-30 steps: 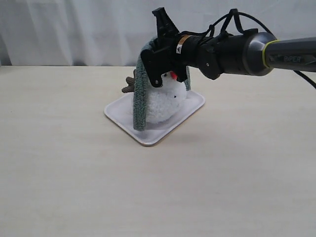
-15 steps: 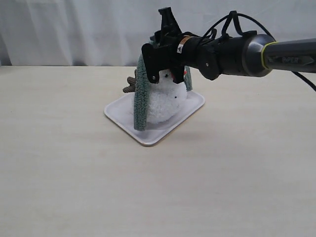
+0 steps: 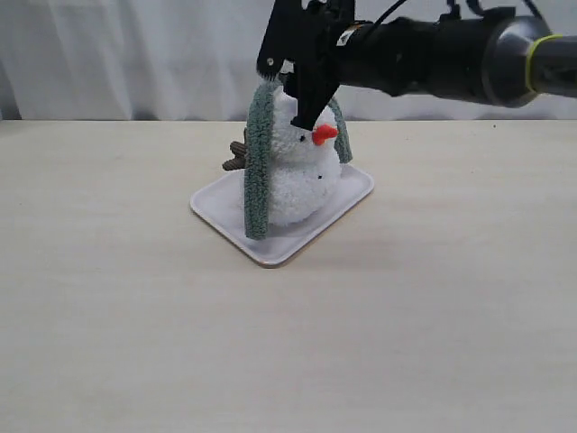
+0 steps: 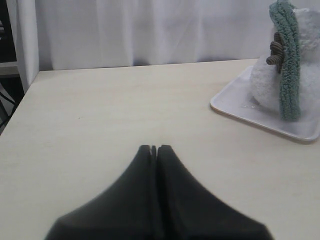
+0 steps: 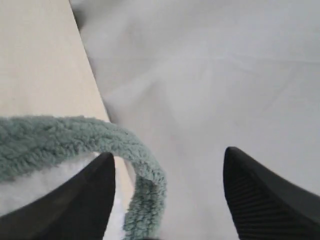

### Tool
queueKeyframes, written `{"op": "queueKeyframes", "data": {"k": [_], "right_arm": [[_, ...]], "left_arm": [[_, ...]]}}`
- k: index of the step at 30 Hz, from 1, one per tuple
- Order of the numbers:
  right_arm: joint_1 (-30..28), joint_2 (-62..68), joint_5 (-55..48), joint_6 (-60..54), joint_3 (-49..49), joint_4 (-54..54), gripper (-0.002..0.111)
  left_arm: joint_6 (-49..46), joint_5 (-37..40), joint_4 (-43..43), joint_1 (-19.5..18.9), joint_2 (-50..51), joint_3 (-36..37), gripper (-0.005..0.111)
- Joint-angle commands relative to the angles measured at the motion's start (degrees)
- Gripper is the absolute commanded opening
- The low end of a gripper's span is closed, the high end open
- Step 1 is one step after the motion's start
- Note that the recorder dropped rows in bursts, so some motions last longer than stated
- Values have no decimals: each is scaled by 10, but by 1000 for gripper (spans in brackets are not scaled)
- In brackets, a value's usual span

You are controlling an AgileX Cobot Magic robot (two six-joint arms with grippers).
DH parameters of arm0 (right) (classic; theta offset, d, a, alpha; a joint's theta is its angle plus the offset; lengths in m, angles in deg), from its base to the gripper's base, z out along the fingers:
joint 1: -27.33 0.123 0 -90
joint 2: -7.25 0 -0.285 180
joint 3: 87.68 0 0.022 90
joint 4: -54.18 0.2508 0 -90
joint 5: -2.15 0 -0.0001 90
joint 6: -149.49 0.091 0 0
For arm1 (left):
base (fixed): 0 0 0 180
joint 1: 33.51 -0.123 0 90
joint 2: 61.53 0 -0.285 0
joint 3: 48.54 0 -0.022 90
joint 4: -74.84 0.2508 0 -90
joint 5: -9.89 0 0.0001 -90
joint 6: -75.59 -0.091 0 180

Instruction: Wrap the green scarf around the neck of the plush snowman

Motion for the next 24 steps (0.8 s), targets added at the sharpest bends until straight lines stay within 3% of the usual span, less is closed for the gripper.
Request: {"op": "queueKeyframes", "data": {"k": [1,7,10,12,16,21,24], "right_arm": [[-2,-49,-97,76,-1,60,60],[-30,-100,-162,264,-1,49,58],[-103,-108,-230,477,-1,49,40],[-145,-101,-296,526,-1,49,31],[-199,-81,-385,514,-1,58,29],[-223,-34,-283,471,19,105,29],[-238,17,-285,447,80,150,29]], "left_arm": [[0,-8,-2,0,-1,2,0],[0,-8,-2,0,-1,2,0],[0,-9,-2,0,-1,2,0],[0,-9,-2,0,-1,2,0],[0,-9,-2,0,-1,2,0],[0,-9,-2,0,-1,2,0],[0,-9,-2,0,-1,2,0]]}}
